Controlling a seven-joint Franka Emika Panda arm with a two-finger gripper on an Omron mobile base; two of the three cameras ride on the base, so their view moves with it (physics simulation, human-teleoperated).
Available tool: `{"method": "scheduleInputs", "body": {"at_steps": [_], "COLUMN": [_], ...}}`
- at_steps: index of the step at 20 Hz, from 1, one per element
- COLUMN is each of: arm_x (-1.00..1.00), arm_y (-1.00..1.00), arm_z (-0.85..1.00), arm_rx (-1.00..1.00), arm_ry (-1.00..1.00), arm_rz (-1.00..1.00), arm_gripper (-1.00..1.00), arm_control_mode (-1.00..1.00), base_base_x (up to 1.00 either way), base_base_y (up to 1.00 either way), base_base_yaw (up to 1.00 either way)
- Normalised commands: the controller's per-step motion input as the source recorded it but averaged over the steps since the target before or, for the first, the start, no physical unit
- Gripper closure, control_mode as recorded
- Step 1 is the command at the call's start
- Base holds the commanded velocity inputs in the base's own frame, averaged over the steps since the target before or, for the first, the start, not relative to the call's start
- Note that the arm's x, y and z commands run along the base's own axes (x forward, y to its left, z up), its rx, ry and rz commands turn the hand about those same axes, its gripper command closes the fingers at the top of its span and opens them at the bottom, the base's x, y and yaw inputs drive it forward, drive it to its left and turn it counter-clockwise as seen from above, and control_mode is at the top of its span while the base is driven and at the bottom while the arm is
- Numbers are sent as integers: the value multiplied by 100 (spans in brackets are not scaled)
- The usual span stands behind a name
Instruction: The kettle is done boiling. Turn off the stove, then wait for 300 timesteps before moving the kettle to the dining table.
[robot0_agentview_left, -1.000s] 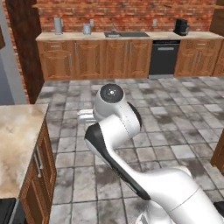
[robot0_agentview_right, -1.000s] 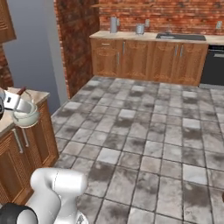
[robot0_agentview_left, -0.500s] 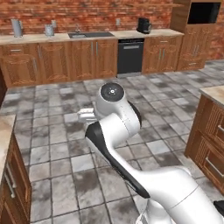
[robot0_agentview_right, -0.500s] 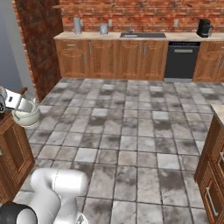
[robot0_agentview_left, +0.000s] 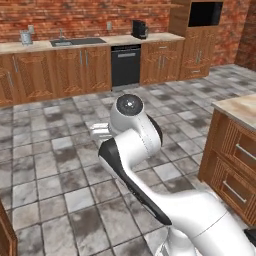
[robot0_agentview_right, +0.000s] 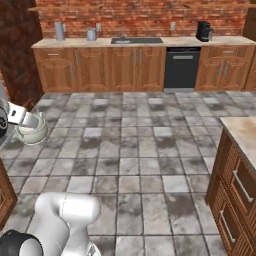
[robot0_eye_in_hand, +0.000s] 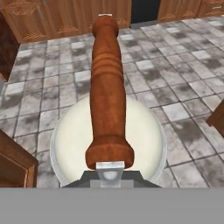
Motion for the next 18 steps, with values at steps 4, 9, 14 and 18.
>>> {"method": "scheduleInputs", "body": {"at_steps": [4, 9, 14, 18], "arm_x": [0, 0, 0, 0], "arm_y": [0, 0, 0, 0], "arm_z": [0, 0, 0, 0], "arm_rx": [0, 0, 0, 0], "arm_ry": [0, 0, 0, 0], "arm_rz": [0, 0, 0, 0], "arm_gripper": [100, 100, 100, 100], "arm_control_mode": [100, 100, 100, 100], "base_base_x": [75, 76, 68, 54], "base_base_y": [-9, -5, 0, 6], "base_base_yaw": [-24, -22, -28, -38]}}
